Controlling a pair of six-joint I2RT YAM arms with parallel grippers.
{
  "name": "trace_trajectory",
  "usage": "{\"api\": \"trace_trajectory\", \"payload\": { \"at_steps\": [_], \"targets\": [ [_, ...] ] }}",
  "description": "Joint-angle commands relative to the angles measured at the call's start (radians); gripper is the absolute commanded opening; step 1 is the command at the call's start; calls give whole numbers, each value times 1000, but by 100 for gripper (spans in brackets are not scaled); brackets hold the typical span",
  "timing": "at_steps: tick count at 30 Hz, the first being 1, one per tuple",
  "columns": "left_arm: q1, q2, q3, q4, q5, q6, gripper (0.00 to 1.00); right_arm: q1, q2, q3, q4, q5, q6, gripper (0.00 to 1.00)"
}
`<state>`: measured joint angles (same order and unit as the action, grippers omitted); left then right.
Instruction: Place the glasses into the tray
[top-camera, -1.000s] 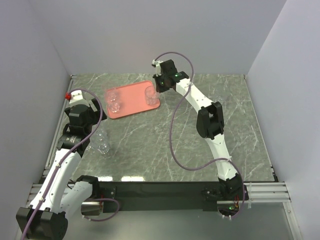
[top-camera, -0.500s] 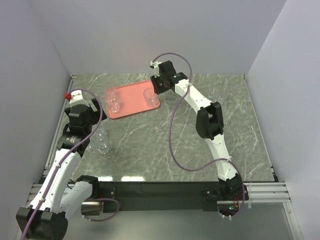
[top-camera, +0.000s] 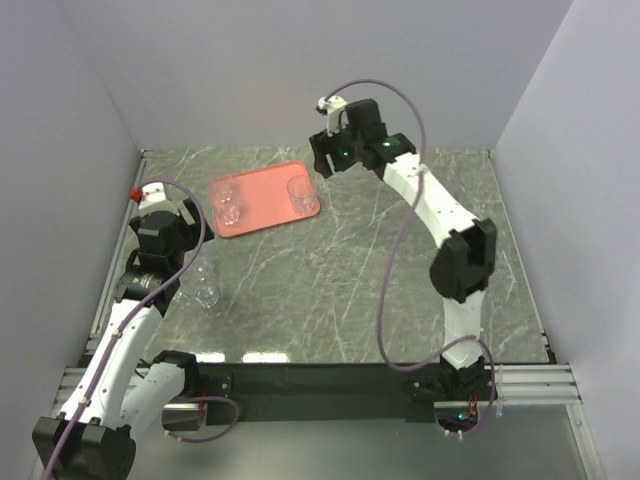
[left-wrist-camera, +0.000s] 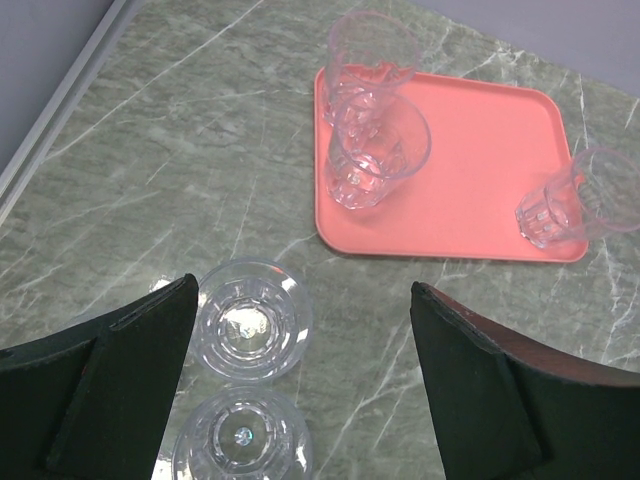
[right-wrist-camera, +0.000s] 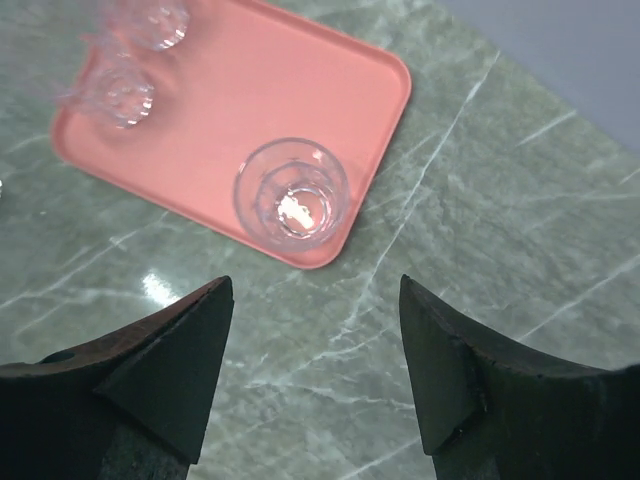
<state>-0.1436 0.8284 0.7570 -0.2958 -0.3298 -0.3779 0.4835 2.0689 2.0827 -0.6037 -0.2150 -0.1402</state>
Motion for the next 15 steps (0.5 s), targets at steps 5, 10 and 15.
{"api": "trace_trajectory", "payload": {
  "at_steps": [5, 10, 15],
  "targets": [
    [4, 3, 19, 38, 73, -31, 93, -43, -349, -381, 61, -213, -114, 75],
    [6, 51, 61, -26, 143, -122, 93, -80, -556, -639, 73, -262, -157, 75],
    [7, 139, 108, -104, 163, -269, 89, -137, -706, -832, 110, -273, -190, 75]
  ]
}}
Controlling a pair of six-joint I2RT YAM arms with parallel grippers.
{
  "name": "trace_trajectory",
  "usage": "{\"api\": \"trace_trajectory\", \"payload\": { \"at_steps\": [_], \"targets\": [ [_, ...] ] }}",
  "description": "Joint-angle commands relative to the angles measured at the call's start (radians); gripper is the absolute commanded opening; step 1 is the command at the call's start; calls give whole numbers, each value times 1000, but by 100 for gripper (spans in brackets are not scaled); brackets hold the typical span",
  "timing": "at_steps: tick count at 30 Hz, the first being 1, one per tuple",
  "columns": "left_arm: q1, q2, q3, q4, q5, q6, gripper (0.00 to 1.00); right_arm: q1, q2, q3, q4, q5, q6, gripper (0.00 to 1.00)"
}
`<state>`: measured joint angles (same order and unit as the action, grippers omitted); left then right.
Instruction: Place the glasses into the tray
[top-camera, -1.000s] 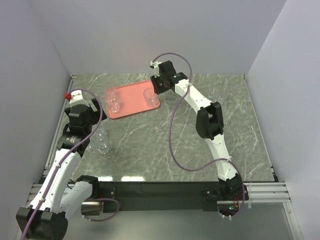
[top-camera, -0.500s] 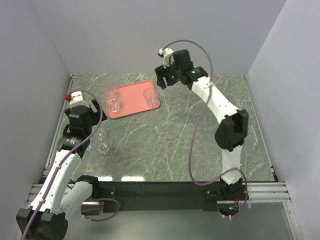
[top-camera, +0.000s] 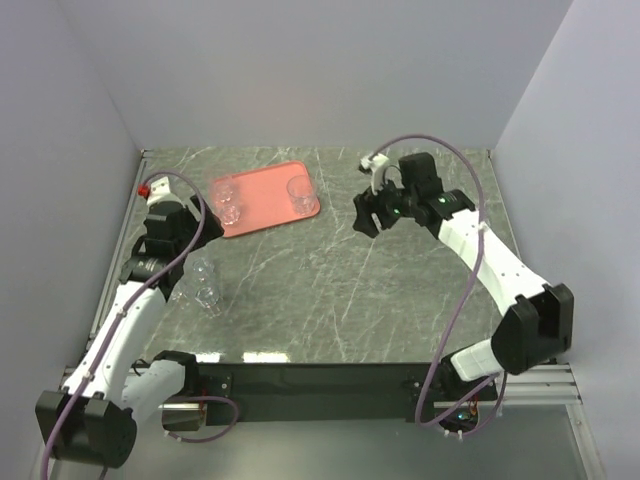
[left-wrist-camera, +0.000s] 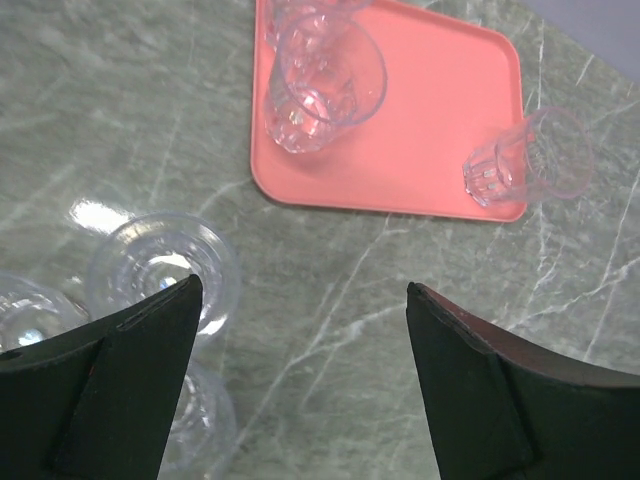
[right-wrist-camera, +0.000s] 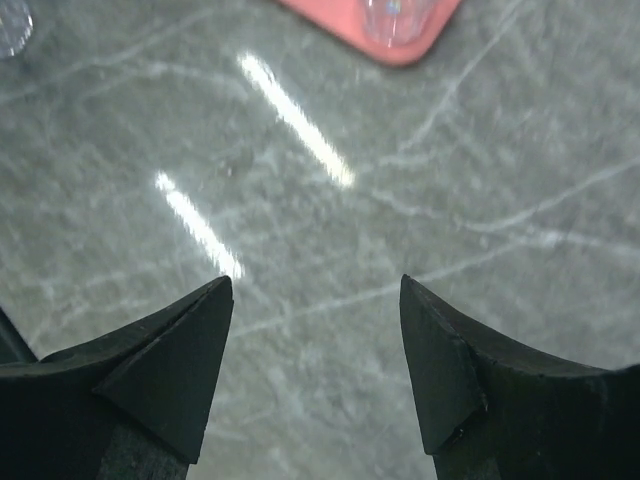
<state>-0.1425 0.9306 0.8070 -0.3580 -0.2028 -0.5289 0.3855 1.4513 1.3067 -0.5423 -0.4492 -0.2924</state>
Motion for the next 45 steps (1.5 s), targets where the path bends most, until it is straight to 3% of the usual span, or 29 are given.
{"api": "trace_trajectory", "payload": {
  "at_steps": [1, 8, 18, 30, 33, 39, 45],
  "targets": [
    [6, 51, 66, -61, 22, -143, 88, -56, -106, -107, 67, -78, -31, 75],
    [7, 229, 138, -189, -53, -282, 76, -195, -204, -225, 99, -203, -11, 75],
    [7, 355, 204, -263, -132, -353, 68, -217, -201, -259, 113, -250, -8, 74],
    [7, 548, 311, -352, -159, -388, 51, -227, -207, -265, 117, -252, -8, 74],
    [7, 582, 327, -360, -150, -391, 44, -234, -209, -267, 117, -255, -8, 74],
    [7, 603, 334, -366, -156, -390, 13, -249, -215, -270, 122, -263, -5, 74],
    [6, 568, 363, -380, -243, -358, 3, -257, -216, -268, 119, -270, -4, 74]
  ]
}}
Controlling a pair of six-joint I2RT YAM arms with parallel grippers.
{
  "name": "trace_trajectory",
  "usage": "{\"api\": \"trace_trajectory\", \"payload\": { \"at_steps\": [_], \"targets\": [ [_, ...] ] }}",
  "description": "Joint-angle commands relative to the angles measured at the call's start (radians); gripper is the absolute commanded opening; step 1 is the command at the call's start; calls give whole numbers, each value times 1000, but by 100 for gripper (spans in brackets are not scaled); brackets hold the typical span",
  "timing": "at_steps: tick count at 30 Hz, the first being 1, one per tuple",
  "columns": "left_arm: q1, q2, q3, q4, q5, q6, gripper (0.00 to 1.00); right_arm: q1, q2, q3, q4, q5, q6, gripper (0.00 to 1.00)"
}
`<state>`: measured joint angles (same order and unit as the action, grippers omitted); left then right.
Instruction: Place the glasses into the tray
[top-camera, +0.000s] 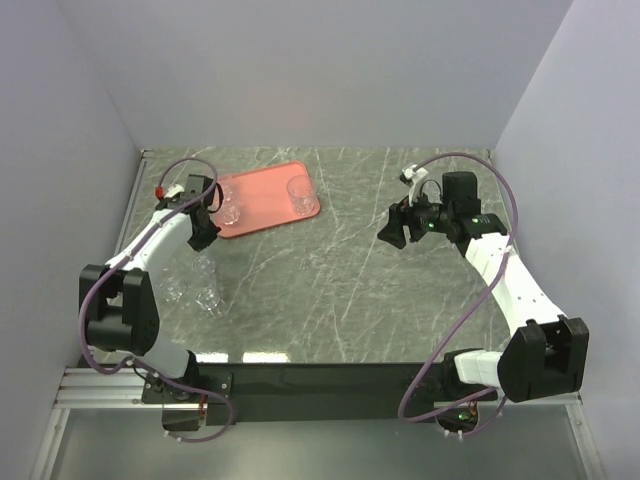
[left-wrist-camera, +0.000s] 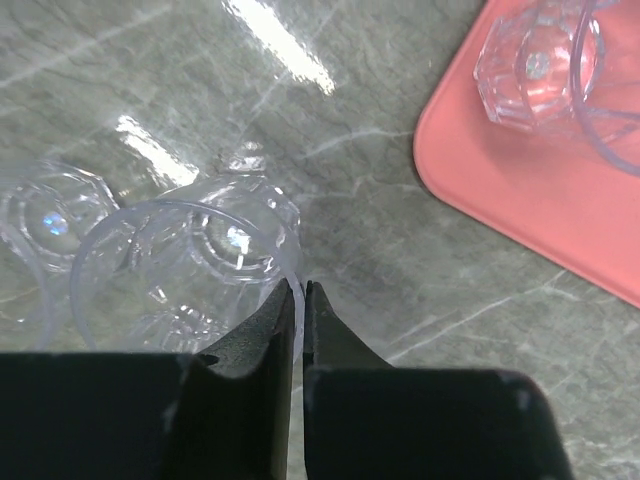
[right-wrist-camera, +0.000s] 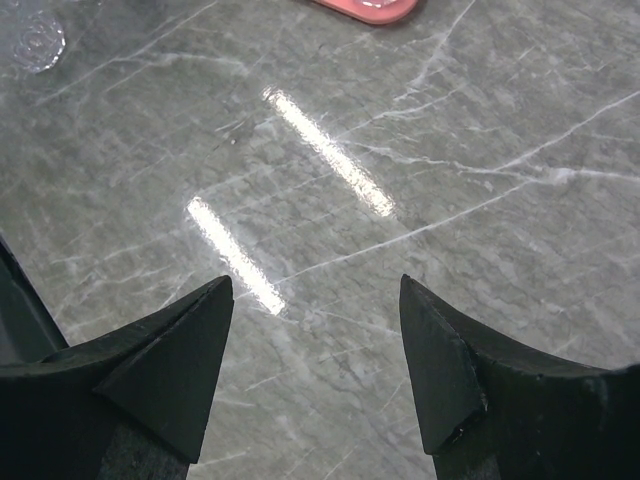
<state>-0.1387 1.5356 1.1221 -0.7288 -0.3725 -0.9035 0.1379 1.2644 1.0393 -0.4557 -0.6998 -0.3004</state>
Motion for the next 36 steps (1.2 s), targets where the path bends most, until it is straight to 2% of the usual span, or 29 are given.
{"api": "trace_trajectory", "payload": {
  "at_steps": [1, 7, 16, 20, 25, 36],
  "targets": [
    [2, -45, 54, -9, -88, 24, 2, -11, -33, -1, 32, -23, 4, 74],
    [2, -121, 96, 14, -151, 115, 0, -17, -37, -2, 35, -26, 6, 74],
    [-1, -183, 179, 109, -94, 248, 0, -27, -40, -4, 35, -32, 9, 74],
    [-4, -154, 238, 121, -54, 282, 0, -31, -42, -5, 37, -35, 7, 74],
    [-15, -120, 309, 189, 81, 356, 0, -32, -40, -5, 35, -36, 6, 74],
    [-44, 95, 534, 235, 294, 501, 0, -37, -39, -7, 35, -44, 6, 74]
  ]
}}
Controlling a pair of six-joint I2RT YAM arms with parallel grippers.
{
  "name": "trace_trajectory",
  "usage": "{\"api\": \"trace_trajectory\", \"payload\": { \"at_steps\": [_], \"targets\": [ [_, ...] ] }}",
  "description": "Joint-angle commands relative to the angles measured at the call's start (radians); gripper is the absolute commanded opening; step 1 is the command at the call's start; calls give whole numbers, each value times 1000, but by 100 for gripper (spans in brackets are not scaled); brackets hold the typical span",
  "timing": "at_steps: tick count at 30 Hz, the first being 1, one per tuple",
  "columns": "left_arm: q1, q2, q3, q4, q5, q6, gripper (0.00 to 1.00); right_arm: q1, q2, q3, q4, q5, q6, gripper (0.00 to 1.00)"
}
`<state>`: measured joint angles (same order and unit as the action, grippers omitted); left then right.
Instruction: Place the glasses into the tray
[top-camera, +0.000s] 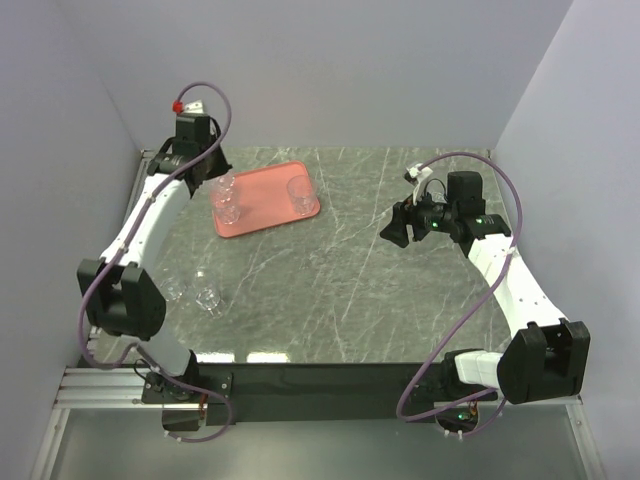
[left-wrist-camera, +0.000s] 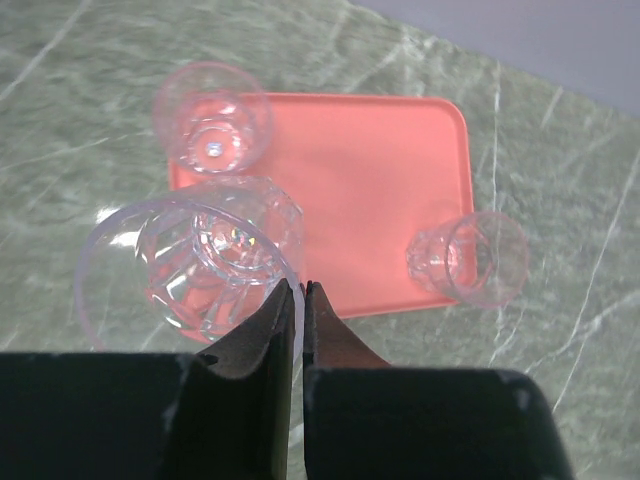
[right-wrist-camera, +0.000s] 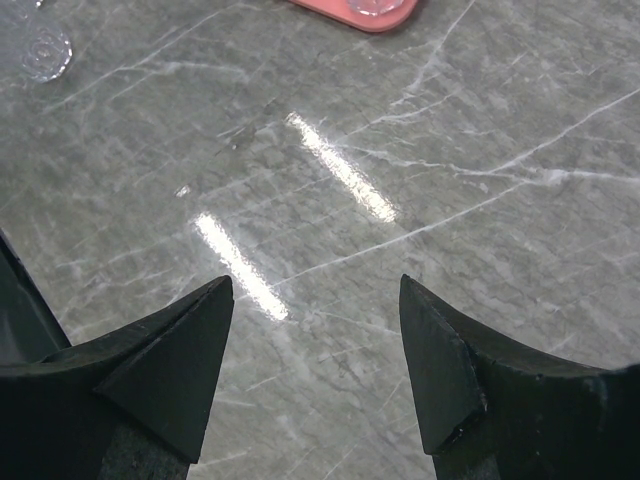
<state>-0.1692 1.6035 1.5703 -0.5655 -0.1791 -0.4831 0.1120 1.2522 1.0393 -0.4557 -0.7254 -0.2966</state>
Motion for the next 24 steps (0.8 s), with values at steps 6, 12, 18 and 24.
{"api": "trace_trajectory", "payload": {
  "at_steps": [6, 12, 18, 24],
  "targets": [
    [-33, 193, 233, 39, 155, 162, 0, -11, -20, -8, 34, -29, 1, 74],
    [-53, 311, 348, 38, 159, 218, 0, -11, -16, -8, 29, -40, 2, 74],
    [-64, 427, 441, 9, 133, 245, 0, -11, -19, -12, 31, -43, 2, 74],
    [-78, 549, 560, -43, 72, 279, 1, -11, -13, -13, 31, -54, 5, 73]
  ]
}}
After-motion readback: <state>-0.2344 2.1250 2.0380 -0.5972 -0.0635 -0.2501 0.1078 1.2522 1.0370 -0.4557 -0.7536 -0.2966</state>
